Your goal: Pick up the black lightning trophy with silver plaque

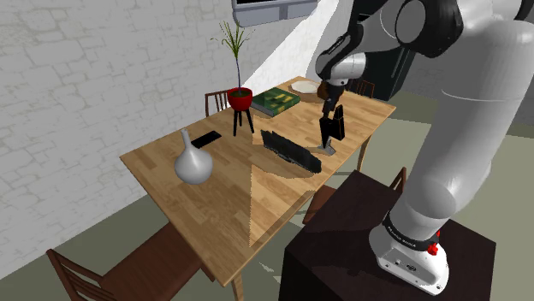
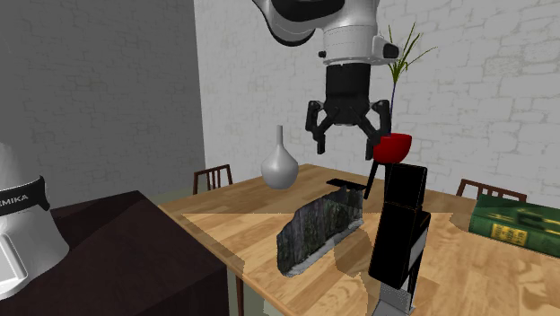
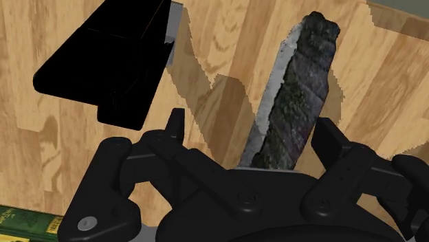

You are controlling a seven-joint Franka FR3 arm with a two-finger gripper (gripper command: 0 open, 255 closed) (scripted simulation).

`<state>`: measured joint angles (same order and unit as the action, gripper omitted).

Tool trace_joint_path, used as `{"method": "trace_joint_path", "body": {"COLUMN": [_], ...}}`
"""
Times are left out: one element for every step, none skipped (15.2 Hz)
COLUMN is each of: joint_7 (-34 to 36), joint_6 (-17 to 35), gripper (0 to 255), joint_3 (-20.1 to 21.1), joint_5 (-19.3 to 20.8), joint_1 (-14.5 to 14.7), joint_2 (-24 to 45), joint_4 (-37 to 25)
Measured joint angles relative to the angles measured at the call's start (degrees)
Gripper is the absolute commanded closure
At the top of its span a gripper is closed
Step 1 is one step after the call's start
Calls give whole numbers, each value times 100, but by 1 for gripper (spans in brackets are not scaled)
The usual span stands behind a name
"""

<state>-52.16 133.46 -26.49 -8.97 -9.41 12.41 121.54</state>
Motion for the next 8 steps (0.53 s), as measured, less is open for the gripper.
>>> {"method": "trace_joint_path", "body": {"joint_7": [-166,-301,-437,-565,-658,-768,-873,-944], "joint_6": [42,33,-26,-8,14,-16,-46,-107], "gripper": [0,0,0,0,0,0,0,0], "joint_3": [20,61,86,129,169,209,240,280], "joint_5": [-141,-286,-389,-506,-592,-679,-748,-813], "joint_1": [-94,-187,-297,-403,-485,-601,-715,-823], "joint_2": [239,519,744,982,1177,1404,1602,1830], "joint_4": [-158,-402,-647,-837,-980,-1210,-1413,-1681]}}
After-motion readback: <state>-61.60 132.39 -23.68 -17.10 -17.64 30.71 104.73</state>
